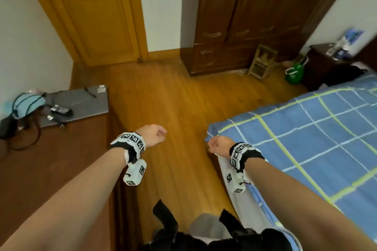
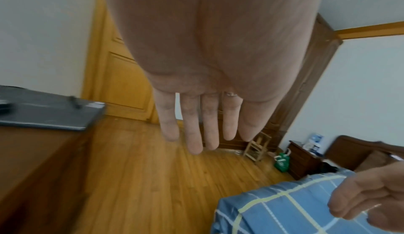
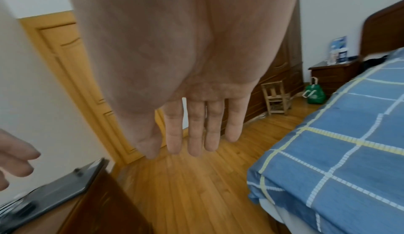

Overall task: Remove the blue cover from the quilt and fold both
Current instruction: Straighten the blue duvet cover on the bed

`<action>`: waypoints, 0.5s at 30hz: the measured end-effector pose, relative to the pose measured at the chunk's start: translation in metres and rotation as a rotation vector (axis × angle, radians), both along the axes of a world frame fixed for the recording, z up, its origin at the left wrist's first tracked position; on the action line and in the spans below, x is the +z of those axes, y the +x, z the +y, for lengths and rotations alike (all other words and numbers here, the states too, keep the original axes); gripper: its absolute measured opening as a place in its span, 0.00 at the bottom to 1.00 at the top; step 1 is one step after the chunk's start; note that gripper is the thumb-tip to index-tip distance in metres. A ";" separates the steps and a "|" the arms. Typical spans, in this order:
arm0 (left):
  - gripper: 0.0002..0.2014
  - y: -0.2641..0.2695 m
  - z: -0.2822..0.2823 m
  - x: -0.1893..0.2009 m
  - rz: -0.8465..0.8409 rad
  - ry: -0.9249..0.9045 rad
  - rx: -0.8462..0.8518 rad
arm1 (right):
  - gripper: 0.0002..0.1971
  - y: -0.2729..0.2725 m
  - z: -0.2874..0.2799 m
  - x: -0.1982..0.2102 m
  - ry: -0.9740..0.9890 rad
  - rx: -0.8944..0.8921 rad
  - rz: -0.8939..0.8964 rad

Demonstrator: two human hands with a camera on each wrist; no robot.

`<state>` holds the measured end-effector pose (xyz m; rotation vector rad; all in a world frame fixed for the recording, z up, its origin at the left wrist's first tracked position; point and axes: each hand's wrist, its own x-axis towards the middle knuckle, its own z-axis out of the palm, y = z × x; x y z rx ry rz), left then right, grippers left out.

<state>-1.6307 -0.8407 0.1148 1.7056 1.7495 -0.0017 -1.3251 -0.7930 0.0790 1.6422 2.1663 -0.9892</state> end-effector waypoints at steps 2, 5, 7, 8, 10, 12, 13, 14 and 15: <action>0.16 -0.001 0.066 0.003 0.008 0.014 -0.078 | 0.17 -0.005 0.042 -0.001 -0.021 -0.082 -0.002; 0.20 -0.008 0.158 -0.005 0.026 0.029 -0.174 | 0.13 -0.017 0.113 -0.017 -0.063 -0.137 -0.015; 0.25 -0.020 0.223 -0.009 0.056 0.041 -0.196 | 0.08 -0.033 0.172 -0.028 -0.088 -0.155 -0.009; 0.26 -0.029 0.258 -0.010 0.079 0.046 -0.203 | 0.10 -0.044 0.207 -0.035 -0.091 -0.167 0.009; 0.27 -0.049 0.326 -0.011 0.133 0.058 -0.212 | 0.17 -0.069 0.279 -0.046 -0.090 -0.181 0.048; 0.25 -0.069 0.388 -0.004 0.166 0.008 -0.185 | 0.22 -0.095 0.352 -0.047 -0.087 -0.185 0.072; 0.25 -0.080 0.415 -0.001 0.168 -0.033 -0.166 | 0.24 -0.107 0.389 -0.045 -0.099 -0.173 0.088; 0.25 -0.090 0.447 0.003 0.179 -0.071 -0.161 | 0.25 -0.120 0.429 -0.044 -0.105 -0.158 0.098; 0.25 -0.100 0.479 0.007 0.190 -0.096 -0.149 | 0.25 -0.130 0.468 -0.041 -0.115 -0.145 0.096</action>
